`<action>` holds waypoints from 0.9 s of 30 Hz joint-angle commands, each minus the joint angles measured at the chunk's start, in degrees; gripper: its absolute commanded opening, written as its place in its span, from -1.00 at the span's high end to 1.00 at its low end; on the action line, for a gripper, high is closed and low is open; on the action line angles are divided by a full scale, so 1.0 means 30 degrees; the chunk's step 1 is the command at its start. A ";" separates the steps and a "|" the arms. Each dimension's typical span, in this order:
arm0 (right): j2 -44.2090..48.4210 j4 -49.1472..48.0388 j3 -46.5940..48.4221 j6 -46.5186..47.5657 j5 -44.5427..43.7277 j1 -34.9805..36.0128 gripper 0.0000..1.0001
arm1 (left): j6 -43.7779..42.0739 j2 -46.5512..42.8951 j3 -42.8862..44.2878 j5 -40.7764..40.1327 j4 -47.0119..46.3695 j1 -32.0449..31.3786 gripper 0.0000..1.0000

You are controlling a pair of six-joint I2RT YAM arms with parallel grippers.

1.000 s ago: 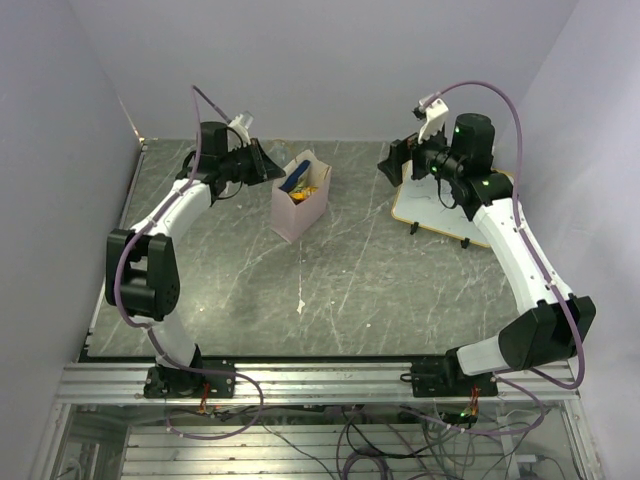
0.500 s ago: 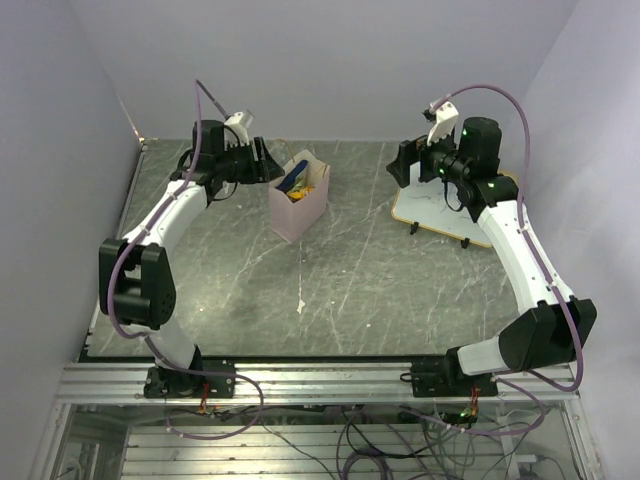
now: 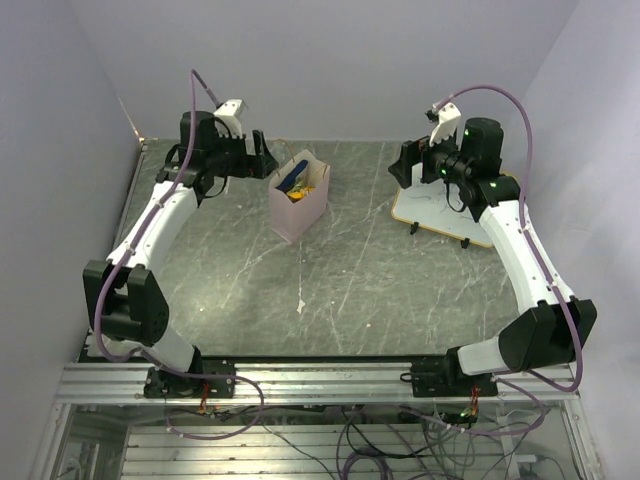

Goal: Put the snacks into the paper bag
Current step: Reset both arms

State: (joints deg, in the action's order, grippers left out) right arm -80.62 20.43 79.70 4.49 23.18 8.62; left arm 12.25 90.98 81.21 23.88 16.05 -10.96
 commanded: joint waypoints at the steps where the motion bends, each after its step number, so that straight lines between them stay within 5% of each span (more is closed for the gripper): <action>1: -0.0240 0.0874 0.1019 -0.0074 -0.0679 -0.0161 -1.00 | -0.1633 -0.1406 0.0494 -0.2009 0.0360 0.0138 -0.99; 17: -0.3111 0.2862 0.3535 -0.0325 -0.5933 -0.0122 -1.00 | -0.7121 -0.4378 -0.0674 -0.7402 -0.0548 0.0138 -0.99; 27: -0.4752 0.2058 0.4240 -0.1072 -0.7316 -0.0127 -1.00 | -0.5549 -0.5028 -0.1426 -0.9518 -0.1190 0.0138 -0.99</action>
State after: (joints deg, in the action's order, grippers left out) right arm -93.67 28.58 90.37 2.04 3.88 8.58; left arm -6.31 75.96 76.47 -0.36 14.31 -10.96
